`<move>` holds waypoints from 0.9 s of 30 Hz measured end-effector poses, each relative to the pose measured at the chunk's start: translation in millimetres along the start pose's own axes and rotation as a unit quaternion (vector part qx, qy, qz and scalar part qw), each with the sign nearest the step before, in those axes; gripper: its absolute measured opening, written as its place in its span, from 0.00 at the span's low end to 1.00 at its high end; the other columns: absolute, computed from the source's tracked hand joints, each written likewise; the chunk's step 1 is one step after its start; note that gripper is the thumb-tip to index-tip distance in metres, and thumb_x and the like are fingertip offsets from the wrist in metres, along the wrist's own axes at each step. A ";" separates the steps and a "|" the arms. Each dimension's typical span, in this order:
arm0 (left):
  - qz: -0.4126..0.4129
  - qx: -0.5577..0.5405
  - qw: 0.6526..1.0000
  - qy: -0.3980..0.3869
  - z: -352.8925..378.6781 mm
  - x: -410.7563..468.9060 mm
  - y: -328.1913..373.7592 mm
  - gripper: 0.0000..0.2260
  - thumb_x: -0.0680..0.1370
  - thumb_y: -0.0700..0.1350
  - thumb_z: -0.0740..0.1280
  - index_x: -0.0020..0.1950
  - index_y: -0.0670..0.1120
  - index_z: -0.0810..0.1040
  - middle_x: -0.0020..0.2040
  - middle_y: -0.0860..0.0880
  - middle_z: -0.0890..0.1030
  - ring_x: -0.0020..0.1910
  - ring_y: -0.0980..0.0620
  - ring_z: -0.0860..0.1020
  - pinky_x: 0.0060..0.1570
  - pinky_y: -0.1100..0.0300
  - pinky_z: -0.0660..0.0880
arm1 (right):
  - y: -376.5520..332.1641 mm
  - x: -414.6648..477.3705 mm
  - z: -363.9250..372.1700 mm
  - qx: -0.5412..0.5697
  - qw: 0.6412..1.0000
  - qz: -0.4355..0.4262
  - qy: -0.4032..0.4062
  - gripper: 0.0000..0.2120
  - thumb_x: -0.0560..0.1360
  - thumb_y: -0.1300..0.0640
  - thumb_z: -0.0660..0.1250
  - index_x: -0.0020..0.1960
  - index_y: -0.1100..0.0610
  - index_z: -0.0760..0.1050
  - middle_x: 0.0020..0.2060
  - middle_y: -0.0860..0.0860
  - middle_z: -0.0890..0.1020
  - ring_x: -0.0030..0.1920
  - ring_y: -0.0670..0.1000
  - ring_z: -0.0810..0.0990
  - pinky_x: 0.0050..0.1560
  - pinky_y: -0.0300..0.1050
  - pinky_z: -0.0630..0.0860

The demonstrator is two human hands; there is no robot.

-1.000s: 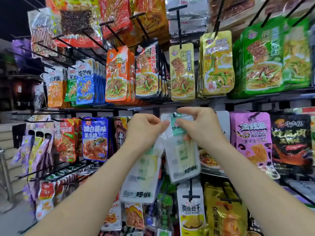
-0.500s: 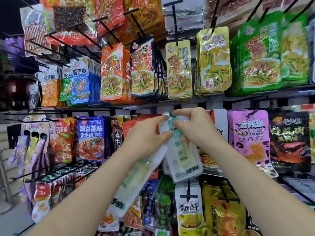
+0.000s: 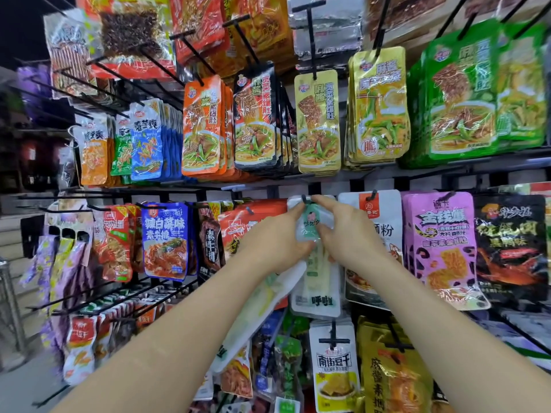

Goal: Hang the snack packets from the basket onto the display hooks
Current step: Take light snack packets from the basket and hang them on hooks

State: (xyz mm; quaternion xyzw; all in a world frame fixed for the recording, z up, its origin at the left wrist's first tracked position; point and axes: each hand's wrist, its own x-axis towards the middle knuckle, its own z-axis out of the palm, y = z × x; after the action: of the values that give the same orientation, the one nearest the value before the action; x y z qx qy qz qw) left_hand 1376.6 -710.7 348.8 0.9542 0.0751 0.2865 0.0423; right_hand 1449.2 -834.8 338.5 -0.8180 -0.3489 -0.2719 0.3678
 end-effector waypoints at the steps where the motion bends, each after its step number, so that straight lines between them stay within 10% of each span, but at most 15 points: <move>1: 0.000 0.001 1.000 -0.006 1.0 0.8 0.8 0.32 0.76 0.56 0.64 0.77 0.58 0.53 0.53 0.45 0.80 0.51 0.43 0.79 0.49 0.48 0.77 | 0.7 -0.6 1.3 -0.017 1.000 -0.006 0.006 0.25 0.78 0.58 0.63 0.73 0.45 0.65 0.50 0.59 0.83 0.43 0.58 0.82 0.40 0.45 0.74; 10: -0.012 0.071 0.997 -0.035 12.4 16.0 6.4 0.33 0.77 0.53 0.64 0.78 0.56 0.52 0.62 0.44 0.77 0.58 0.41 0.76 0.46 0.52 0.73 | -0.9 -3.5 -0.1 -0.188 0.982 -0.019 0.000 0.27 0.78 0.57 0.60 0.75 0.48 0.57 0.47 0.58 0.81 0.46 0.61 0.80 0.35 0.46 0.67; 16: -0.020 0.052 0.997 -0.054 16.8 20.2 4.6 0.36 0.76 0.51 0.65 0.78 0.58 0.48 0.60 0.45 0.78 0.56 0.42 0.77 0.45 0.51 0.74 | 5.9 5.6 13.7 0.141 0.987 0.033 -0.068 0.27 0.74 0.66 0.56 0.71 0.50 0.67 0.57 0.56 0.82 0.53 0.58 0.81 0.52 0.56 0.79; 21: -0.023 0.009 0.998 -0.055 18.0 10.4 2.1 0.31 0.75 0.50 0.65 0.76 0.53 0.57 0.62 0.45 0.77 0.57 0.42 0.77 0.53 0.50 0.76 | 13.7 9.1 20.8 0.168 0.976 0.047 -0.131 0.33 0.73 0.70 0.55 0.75 0.49 0.63 0.69 0.51 0.74 0.67 0.53 0.74 0.64 0.53 0.74; 24: -0.043 -0.079 0.996 -0.019 17.9 4.3 -2.6 0.21 0.75 0.50 0.66 0.68 0.50 0.72 0.62 0.47 0.79 0.57 0.45 0.78 0.57 0.51 0.76 | 13.9 8.8 25.3 0.116 0.985 0.030 -0.125 0.31 0.74 0.69 0.56 0.76 0.53 0.62 0.71 0.52 0.72 0.70 0.54 0.71 0.68 0.55 0.70; 27: -0.030 -0.158 0.985 0.057 19.1 -2.6 -10.0 0.11 0.76 0.52 0.67 0.43 0.45 0.83 0.39 0.45 0.83 0.33 0.52 0.75 0.36 0.61 0.73 | 16.7 9.8 26.9 0.054 0.991 0.025 -0.119 0.28 0.74 0.67 0.57 0.73 0.55 0.64 0.69 0.55 0.73 0.69 0.58 0.71 0.69 0.56 0.67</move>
State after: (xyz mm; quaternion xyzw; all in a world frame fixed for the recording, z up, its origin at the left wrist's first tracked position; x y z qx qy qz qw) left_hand 1383.8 -702.1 330.3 0.9148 0.0599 0.3476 0.1969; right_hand 1473.1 -817.9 322.9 -0.8319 -0.3839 -0.1437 0.3740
